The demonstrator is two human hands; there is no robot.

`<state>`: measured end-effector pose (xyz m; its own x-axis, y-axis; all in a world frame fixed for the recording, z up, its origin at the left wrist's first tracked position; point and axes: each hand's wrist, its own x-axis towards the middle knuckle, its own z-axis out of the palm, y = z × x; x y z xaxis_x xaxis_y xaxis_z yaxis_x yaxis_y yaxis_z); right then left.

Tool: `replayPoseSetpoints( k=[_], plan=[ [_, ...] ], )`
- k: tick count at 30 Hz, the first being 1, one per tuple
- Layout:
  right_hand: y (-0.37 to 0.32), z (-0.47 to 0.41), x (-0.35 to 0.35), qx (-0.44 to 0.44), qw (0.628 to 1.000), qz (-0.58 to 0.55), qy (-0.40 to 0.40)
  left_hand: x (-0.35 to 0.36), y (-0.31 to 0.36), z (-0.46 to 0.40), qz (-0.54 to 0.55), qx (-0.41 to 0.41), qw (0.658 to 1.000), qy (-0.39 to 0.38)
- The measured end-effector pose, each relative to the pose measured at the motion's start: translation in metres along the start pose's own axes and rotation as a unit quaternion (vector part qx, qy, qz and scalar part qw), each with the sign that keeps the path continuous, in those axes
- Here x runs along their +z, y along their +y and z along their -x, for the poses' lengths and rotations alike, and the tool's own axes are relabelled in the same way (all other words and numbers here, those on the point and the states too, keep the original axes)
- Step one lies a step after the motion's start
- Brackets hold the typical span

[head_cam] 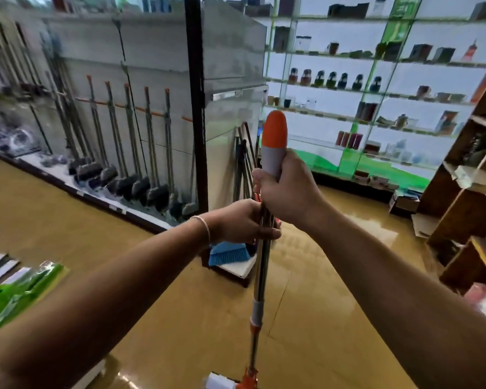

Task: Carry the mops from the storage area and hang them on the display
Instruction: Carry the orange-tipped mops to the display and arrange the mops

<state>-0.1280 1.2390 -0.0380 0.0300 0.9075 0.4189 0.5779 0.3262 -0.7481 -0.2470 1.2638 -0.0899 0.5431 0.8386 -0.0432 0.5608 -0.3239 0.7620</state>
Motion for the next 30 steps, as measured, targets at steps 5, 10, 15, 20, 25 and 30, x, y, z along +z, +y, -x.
replayPoseSetpoints(
  k=[5,10,15,20,25,30],
  plan=[
    [0.015,-0.068,0.016,-0.027,0.998,-0.03,-0.042,-0.03,-0.013,-0.042,0.018,-0.011,0.999,0.049],
    [0.018,-0.123,0.043,-0.062,0.993,-0.058,-0.088,-0.07,-0.037,-0.073,0.007,-0.021,0.996,0.086],
    [0.019,-0.175,0.086,-0.089,0.985,-0.077,-0.129,-0.111,-0.078,-0.097,-0.001,-0.031,0.993,0.112],
    [0.018,-0.227,0.147,-0.107,0.978,-0.09,-0.155,-0.166,-0.14,-0.122,-0.015,-0.024,0.992,0.12],
    [0.013,-0.28,0.197,-0.107,0.975,-0.102,-0.163,-0.221,-0.185,-0.142,0.035,-0.006,0.993,0.113],
    [-0.005,-0.34,0.25,-0.122,0.974,-0.099,-0.164,-0.285,-0.237,-0.165,0.059,0.01,0.99,0.128]
  ],
)
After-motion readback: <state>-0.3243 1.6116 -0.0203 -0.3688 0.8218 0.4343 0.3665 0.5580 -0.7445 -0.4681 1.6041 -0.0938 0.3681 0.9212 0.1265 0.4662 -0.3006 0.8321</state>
